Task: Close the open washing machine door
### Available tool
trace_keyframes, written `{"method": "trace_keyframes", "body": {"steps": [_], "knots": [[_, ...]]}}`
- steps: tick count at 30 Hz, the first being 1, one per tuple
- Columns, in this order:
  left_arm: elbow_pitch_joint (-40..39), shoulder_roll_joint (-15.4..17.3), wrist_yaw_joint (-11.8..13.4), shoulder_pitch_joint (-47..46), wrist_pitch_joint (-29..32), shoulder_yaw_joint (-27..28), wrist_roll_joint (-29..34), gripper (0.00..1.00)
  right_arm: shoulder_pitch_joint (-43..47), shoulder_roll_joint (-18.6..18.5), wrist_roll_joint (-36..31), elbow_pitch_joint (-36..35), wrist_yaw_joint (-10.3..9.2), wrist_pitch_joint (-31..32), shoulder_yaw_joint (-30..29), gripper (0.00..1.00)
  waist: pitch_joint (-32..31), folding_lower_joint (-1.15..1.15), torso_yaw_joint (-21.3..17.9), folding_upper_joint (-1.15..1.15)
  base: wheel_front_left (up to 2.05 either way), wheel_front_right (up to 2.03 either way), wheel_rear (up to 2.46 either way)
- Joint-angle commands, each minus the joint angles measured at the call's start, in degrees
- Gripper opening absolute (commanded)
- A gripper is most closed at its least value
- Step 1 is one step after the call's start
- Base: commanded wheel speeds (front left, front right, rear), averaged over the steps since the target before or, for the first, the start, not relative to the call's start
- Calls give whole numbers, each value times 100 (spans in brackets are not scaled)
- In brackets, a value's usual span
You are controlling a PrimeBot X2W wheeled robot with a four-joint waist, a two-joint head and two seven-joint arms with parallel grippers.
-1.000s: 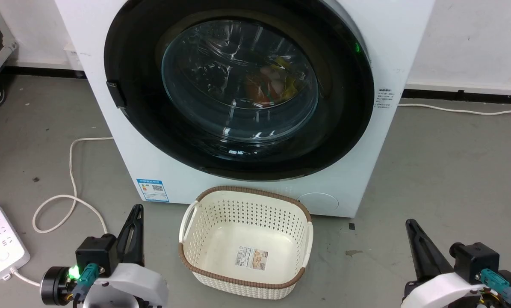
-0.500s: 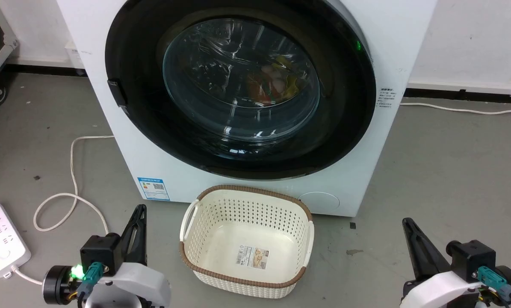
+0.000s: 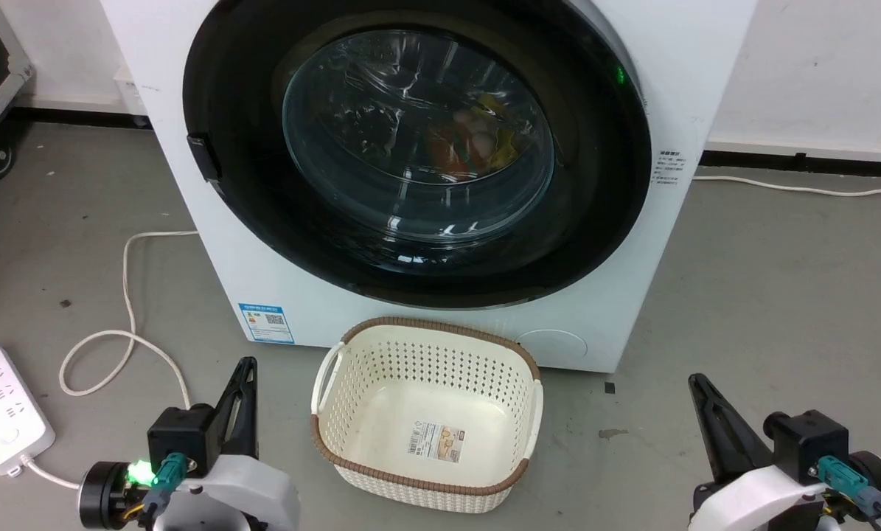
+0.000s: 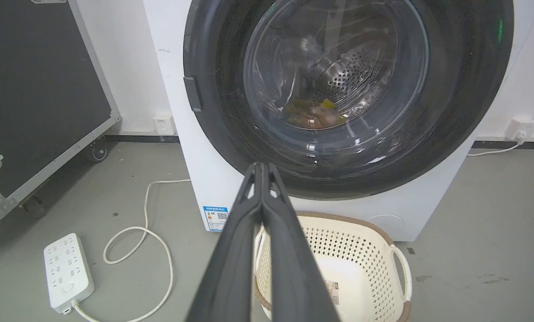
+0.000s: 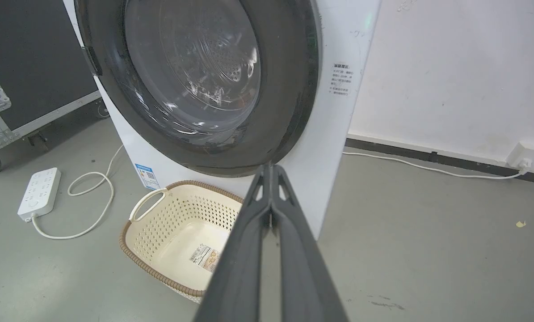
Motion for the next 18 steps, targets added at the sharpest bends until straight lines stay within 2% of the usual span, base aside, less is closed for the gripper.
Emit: {"method": "trace_keyframes", "body": {"steps": [1, 18], "knots": [[-46, -28, 27, 69, 34, 25, 57, 0, -64, -7, -54, -67, -3, 33, 4, 0, 2, 0, 2, 0, 0, 0, 0], [-167, -145, 55, 115, 205, 64, 263, 0, -76, -8, -210, -196, -3, 157, 15, 0, 27, 0, 26, 0, 0, 0, 0]]}}
